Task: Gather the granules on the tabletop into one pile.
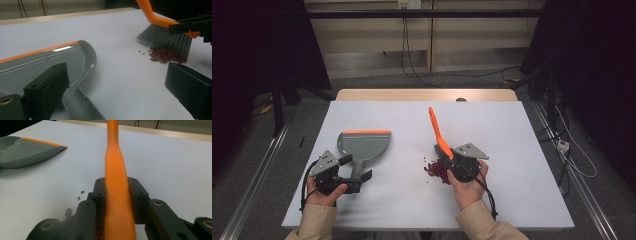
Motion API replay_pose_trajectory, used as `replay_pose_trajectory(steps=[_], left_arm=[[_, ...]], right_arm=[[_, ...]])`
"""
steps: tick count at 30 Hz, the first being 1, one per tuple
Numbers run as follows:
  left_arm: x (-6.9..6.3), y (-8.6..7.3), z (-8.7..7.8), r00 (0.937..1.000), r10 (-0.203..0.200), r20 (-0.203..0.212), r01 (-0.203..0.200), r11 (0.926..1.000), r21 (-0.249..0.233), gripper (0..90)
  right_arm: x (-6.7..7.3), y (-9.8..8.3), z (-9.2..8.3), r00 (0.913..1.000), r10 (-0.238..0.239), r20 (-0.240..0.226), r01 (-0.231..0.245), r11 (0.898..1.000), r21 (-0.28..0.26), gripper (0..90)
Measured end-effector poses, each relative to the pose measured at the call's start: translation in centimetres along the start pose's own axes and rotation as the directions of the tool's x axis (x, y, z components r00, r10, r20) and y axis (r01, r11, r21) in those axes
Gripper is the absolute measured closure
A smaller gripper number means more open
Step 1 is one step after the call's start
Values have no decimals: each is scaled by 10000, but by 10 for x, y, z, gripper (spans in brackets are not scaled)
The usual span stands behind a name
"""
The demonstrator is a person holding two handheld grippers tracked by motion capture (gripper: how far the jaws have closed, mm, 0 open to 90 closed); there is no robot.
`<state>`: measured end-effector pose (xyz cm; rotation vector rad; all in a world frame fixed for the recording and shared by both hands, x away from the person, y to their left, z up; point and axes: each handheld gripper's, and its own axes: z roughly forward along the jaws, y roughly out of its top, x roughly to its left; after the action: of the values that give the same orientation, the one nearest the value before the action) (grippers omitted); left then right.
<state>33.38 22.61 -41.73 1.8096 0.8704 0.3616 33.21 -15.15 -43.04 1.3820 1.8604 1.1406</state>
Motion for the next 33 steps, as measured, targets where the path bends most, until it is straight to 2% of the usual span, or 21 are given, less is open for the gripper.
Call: replay_pose_trajectory(steps=[5,10,15,19,21,25,26,29,31,33], left_arm=[[0,0,0,10000,-3,42,3,10000,-27,48],[1,0,0,10000,9,42,-9,10000,-10,48],[1,1,-1,10000,71,66,-70,10000,-27,48],[1,0,-1,9999,85,68,-85,10000,-13,48],[1,0,-1,10000,63,49,-63,10000,7,48],[2,0,-1,10000,70,68,-70,10000,-1,48],[2,0,-1,9999,78,71,-78,10000,0,48],[3,0,-1,9999,99,66,-99,9999,15,48],[3,0,-1,9999,96,49,-96,9999,31,48],[2,0,-1,9999,108,47,-108,9999,33,48]], right_arm=[[-5,4,-2,9999,73,103,-72,10000,-66,711],[-2,16,-8,9999,124,-94,-127,9995,-277,711],[17,24,-7,9970,266,-727,-299,9986,-447,711],[37,19,2,9904,455,-1304,-489,9985,-227,711],[44,16,7,9826,849,-1649,-874,9961,-82,711],[55,13,14,9776,894,-1907,-903,9959,40,711],[57,12,15,9779,836,-1915,-828,9965,123,712],[54,5,17,9743,1161,-1929,-1104,9931,399,711],[50,2,16,9794,1068,-1715,-1017,9941,385,711],[43,1,15,9796,1125,-1665,-1070,9934,415,711]])
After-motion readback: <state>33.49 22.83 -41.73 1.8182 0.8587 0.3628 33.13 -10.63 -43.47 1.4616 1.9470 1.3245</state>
